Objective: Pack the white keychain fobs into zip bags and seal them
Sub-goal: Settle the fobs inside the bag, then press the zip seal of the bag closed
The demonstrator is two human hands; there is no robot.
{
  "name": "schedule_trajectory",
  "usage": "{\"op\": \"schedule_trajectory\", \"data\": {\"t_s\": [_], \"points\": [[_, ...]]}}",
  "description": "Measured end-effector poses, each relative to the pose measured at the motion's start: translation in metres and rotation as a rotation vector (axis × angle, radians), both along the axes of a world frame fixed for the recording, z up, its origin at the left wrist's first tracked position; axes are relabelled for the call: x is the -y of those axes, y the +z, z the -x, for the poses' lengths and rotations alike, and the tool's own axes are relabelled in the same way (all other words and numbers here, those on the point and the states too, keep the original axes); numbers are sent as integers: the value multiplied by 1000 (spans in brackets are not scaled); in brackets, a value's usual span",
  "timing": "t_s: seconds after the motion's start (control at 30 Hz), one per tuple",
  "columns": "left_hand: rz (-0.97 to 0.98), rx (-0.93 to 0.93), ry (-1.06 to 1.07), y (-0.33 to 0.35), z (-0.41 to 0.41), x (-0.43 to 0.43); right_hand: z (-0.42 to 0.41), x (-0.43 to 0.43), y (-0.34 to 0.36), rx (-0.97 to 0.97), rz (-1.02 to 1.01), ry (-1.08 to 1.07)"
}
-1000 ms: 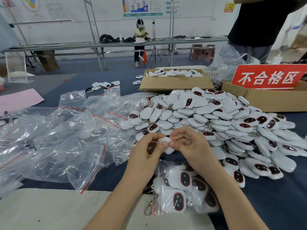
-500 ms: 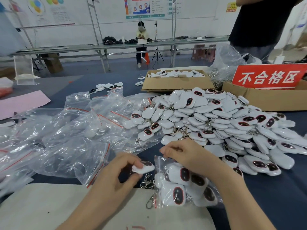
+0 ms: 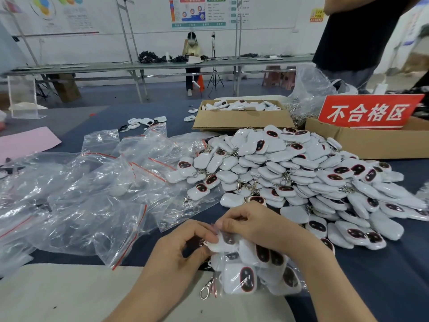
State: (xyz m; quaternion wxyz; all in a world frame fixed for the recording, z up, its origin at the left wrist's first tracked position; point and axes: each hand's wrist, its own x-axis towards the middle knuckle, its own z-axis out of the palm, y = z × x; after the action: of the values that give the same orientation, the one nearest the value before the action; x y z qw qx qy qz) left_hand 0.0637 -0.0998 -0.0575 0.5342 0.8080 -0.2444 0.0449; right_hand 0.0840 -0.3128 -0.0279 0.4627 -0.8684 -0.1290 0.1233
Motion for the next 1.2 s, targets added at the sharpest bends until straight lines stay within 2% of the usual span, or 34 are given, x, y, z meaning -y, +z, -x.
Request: {"op": "schedule_trajectory", "data": {"t_s": [0.07, 0.17, 0.2, 0.27, 0.4, 0.57, 0.63, 0.73, 0.87, 1.03, 1.2], "points": [[-81, 102, 62, 0, 4, 5, 1, 1, 0, -17, 1, 17], [-215, 378, 126, -2, 8, 12, 2, 4, 0, -45, 7, 20], [-209, 387, 113, -3, 11, 14, 2, 4, 1, -54, 20, 15], [-139, 290, 46, -3, 15, 15, 3, 6, 2, -76, 53, 0], [196, -185, -55, 7, 25, 11, 9, 6, 9, -75, 74, -32], [375, -243, 176, 10, 40, -3, 24, 2, 15, 76, 89, -179], [420, -290, 254, 8, 52, -6, 33, -1, 19, 133, 13, -279], [381, -344, 322, 3, 70, -8, 49, -9, 30, 246, -147, -386], [328, -413, 303, 12, 87, 1, 69, -23, 52, 404, -267, -464], [380, -259, 270, 48, 83, 5, 89, -42, 77, 525, -496, -549], [293, -65, 226, 86, 84, 1, 104, -53, 85, 435, -839, -623]]}}
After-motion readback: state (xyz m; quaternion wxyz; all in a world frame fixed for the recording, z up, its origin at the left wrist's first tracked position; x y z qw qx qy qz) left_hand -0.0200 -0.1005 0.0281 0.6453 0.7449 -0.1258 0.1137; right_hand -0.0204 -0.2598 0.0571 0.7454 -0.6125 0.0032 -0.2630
